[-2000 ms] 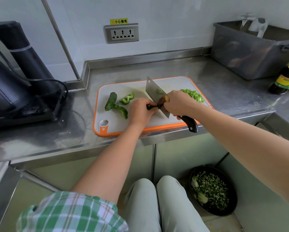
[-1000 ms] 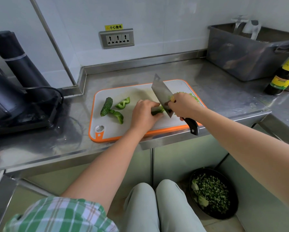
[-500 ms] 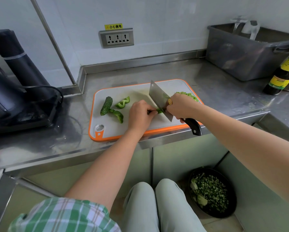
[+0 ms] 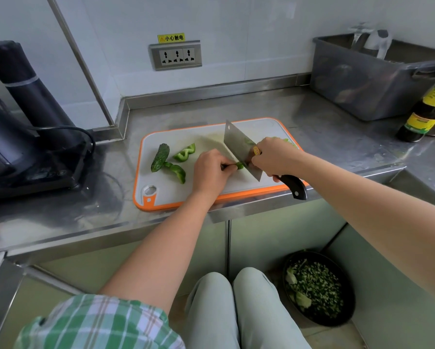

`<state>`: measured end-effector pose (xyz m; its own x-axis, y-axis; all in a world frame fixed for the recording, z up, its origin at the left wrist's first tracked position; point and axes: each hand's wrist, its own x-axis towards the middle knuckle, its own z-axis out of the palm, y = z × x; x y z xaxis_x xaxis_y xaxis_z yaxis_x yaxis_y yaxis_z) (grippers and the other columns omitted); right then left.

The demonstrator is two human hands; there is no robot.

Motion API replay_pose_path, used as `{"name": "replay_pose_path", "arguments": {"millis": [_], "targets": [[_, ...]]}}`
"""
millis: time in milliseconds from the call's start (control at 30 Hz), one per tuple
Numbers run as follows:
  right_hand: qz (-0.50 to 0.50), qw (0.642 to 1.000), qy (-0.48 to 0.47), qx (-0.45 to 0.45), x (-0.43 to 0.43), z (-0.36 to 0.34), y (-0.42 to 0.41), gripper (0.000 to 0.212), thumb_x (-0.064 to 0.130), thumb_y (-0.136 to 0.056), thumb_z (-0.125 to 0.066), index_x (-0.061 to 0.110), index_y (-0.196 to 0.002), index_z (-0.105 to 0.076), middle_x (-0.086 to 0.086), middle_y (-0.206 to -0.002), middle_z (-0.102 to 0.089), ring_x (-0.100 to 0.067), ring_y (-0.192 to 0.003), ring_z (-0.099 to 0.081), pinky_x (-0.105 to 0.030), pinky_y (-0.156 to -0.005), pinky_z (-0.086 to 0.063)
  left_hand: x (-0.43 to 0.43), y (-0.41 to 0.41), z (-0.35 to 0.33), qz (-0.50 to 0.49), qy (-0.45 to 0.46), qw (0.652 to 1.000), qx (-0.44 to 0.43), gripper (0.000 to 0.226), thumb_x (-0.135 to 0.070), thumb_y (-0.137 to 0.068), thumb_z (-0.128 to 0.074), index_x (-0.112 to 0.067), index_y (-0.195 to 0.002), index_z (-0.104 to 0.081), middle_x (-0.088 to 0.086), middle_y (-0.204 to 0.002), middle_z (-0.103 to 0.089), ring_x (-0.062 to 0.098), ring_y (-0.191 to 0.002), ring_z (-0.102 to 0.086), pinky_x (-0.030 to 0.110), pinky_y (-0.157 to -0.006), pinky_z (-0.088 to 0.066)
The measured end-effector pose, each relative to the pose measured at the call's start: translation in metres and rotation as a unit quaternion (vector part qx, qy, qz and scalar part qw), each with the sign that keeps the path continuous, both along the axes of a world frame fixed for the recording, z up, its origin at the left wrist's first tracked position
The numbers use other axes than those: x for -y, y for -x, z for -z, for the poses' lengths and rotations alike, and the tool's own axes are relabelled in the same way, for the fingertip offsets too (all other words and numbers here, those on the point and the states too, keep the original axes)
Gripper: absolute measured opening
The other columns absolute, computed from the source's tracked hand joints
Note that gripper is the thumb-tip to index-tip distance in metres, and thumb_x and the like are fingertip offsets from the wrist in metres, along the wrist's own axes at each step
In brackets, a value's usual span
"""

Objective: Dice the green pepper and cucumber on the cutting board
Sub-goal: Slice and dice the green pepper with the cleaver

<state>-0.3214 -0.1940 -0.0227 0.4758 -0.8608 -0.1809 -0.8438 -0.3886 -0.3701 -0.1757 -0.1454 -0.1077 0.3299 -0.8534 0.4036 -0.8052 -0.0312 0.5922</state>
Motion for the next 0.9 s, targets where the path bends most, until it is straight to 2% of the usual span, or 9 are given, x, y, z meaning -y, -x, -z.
{"name": "replay_pose_path", "arguments": {"millis": [100, 233, 400, 533, 600, 733, 900], "targets": [[-0.005, 1.000, 0.003, -0.003, 0.000, 0.007, -0.002, 0.015, 0.002, -0.081, -0.038, 0.003, -0.068, -0.045, -0.015, -0.055, -0.055, -0.025, -0.038, -0.053, -0.022, -0.041, -0.039, 0.001, -0.001, 0.001, -0.003, -0.001, 1.000, 0.001, 0.009, -0.021, -0.077, -0.078, -0.018, -0.086, -0.079, 0.005, -0.078, -0.064, 0.027, -0.077, -0.057, 0.033, -0.065, -0.041], [0.008, 0.999, 0.029, 0.012, 0.001, 0.017, -0.001, 0.013, 0.007, -0.084, -0.042, 0.005, -0.073, -0.048, -0.009, -0.054, -0.054, -0.025, -0.040, -0.055, -0.023, -0.043, -0.039, 0.002, -0.001, 0.002, -0.001, -0.001, 1.000, -0.003, 0.009, -0.021, -0.077, -0.078, -0.019, -0.086, -0.079, 0.000, -0.075, -0.058, 0.025, -0.075, -0.055, 0.029, -0.063, -0.035], [0.017, 0.999, 0.025, 0.043, 0.001, 0.011, 0.001, 0.015, 0.009, -0.089, -0.042, 0.007, -0.074, -0.043, -0.010, -0.058, -0.054, -0.022, -0.036, -0.053, -0.019, -0.039, -0.035, 0.002, -0.002, 0.002, 0.002, 0.003, 1.000, -0.016, 0.009, -0.020, -0.077, -0.078, -0.018, -0.086, -0.079, 0.003, -0.080, -0.065, 0.023, -0.077, -0.058, 0.026, -0.065, -0.035], [0.003, 1.000, 0.011, 0.010, -0.001, 0.001, 0.000, 0.011, 0.006, -0.084, -0.040, 0.002, -0.078, -0.049, -0.016, -0.061, -0.057, -0.024, -0.037, -0.054, -0.020, -0.041, -0.040, 0.001, -0.002, 0.002, 0.006, 0.007, 1.000, -0.025, 0.010, -0.017, -0.076, -0.078, -0.015, -0.086, -0.079, 0.006, -0.082, -0.069, 0.023, -0.075, -0.060, 0.027, -0.065, -0.040], [-0.002, 1.000, 0.009, -0.007, -0.005, 0.001, -0.001, 0.011, 0.004, -0.081, -0.039, 0.002, -0.074, -0.048, -0.015, -0.058, -0.057, -0.025, -0.038, -0.054, -0.020, -0.040, -0.039, 0.002, -0.003, 0.004, 0.004, 0.003, 1.000, -0.023, 0.010, -0.018, -0.075, -0.078, -0.016, -0.085, -0.079, 0.005, -0.082, -0.068, 0.023, -0.075, -0.060, 0.030, -0.066, -0.042], [0.002, 1.000, 0.015, -0.024, -0.006, 0.004, -0.006, 0.014, 0.001, -0.080, -0.041, 0.004, -0.067, -0.045, -0.012, -0.049, -0.052, -0.023, -0.035, -0.052, -0.020, -0.038, -0.035, 0.002, -0.003, 0.004, 0.002, 0.000, 1.000, -0.020, 0.010, -0.020, -0.076, -0.078, -0.018, -0.086, -0.079, 0.003, -0.081, -0.066, 0.021, -0.074, -0.058, 0.027, -0.063, -0.035], [0.021, 0.999, 0.028, 0.017, -0.003, 0.015, -0.009, 0.015, 0.005, -0.084, -0.043, 0.006, -0.070, -0.045, -0.009, -0.058, -0.053, -0.023, -0.040, -0.054, -0.022, -0.042, -0.038, 0.003, -0.003, 0.005, 0.002, -0.004, 1.000, -0.016, 0.011, -0.022, -0.076, -0.078, -0.021, -0.087, -0.079, -0.001, -0.078, -0.060, 0.021, -0.074, -0.056, 0.027, -0.063, -0.033]]}}
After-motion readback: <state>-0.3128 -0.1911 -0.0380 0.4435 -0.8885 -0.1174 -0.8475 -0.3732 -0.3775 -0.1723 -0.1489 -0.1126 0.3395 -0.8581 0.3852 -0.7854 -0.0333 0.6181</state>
